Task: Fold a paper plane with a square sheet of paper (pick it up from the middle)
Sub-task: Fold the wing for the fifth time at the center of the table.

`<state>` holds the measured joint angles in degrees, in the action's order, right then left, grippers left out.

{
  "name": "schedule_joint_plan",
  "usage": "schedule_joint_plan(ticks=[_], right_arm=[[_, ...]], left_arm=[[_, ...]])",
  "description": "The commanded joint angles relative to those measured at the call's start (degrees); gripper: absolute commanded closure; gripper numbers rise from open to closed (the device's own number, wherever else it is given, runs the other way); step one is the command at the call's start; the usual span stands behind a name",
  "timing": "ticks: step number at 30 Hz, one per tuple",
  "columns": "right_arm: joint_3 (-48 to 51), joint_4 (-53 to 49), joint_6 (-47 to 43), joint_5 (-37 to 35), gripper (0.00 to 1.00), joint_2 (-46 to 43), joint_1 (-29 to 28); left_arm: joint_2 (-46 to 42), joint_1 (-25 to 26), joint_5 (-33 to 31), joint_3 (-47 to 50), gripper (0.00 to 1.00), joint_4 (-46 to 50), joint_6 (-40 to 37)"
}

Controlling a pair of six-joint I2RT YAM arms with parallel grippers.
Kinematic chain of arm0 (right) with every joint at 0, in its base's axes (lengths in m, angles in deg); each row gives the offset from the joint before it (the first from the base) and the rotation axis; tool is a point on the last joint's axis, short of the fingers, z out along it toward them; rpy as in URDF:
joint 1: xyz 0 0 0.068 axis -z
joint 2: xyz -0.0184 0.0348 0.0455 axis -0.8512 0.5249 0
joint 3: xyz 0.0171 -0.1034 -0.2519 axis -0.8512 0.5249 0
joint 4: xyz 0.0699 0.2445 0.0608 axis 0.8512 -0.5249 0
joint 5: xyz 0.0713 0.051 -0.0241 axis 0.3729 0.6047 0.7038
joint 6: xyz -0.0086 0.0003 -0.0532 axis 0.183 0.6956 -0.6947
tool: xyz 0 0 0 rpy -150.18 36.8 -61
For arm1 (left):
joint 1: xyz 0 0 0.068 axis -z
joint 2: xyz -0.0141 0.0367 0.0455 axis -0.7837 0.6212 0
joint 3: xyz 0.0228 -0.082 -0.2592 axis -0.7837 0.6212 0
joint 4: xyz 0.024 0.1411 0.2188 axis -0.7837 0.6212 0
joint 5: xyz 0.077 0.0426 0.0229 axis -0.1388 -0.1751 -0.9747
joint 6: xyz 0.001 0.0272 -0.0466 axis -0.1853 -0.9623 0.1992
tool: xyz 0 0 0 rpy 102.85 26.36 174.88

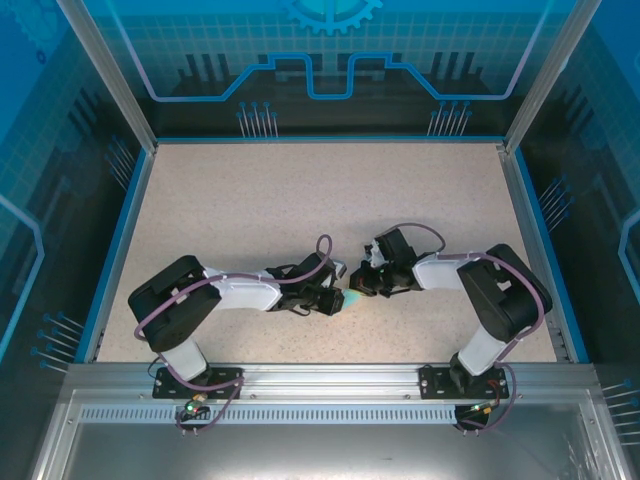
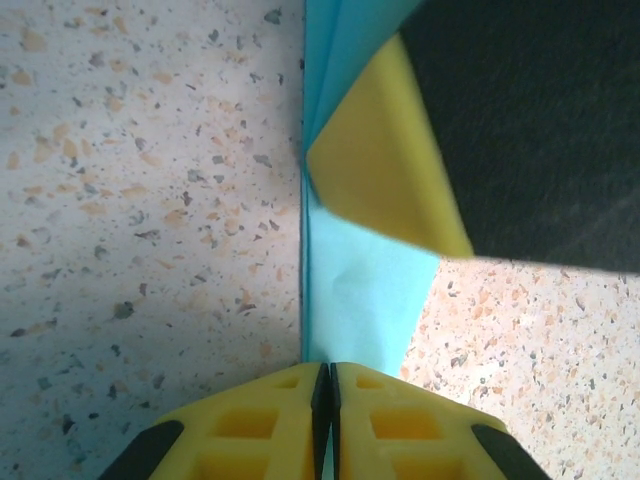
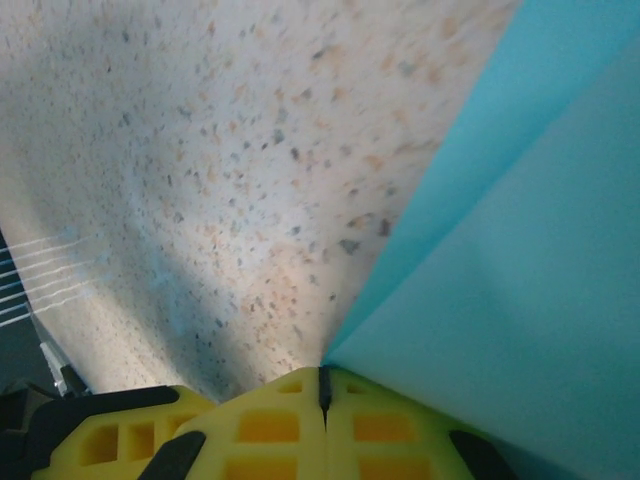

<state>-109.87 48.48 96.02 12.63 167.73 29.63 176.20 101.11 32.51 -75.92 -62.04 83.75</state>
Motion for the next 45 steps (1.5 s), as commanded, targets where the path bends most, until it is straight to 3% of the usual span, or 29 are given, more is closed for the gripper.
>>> schedule_joint_plan(ticks=[1, 21, 30, 33, 36, 40, 45], right_arm=[[-0.2, -5.0, -2.2, -8.7, 0.98, -0.4, 3.2], [-3.4, -6.9, -8.1, -5.4, 0.99, 0.0, 15.5], [-4.6, -16.4, -10.3, -1.6, 0.98, -13.9, 16.2], [-3.7, -16.3, -7.1, 2.8, 0.98, -17.8, 14.2], [-1.9, -11.9, -1.2, 4.3, 0.98, -17.8, 7.9], [0.6, -2.7, 5.1, 2.8, 0.98, -13.3, 1.7], [1.1, 5.6, 8.7, 1.7, 0.99, -6.3, -0.5]], left_arm=[[2.1, 0.1, -3.9, 3.6, 0.87, 10.0, -2.0], [1.3, 0.1, -4.1, 5.6, 0.87, 9.7, -2.4], [1.5, 0.1, -3.8, 4.8, 0.86, 9.7, -2.4], [2.0, 0.1, -3.5, 4.7, 0.87, 9.0, -2.4], [2.8, 0.1, -3.1, 4.2, 0.86, 8.7, -2.6], [2.8, 0.2, -2.7, 4.0, 0.86, 8.2, -2.5], [2.4, 0.4, -2.4, 4.5, 0.87, 7.7, -2.3]])
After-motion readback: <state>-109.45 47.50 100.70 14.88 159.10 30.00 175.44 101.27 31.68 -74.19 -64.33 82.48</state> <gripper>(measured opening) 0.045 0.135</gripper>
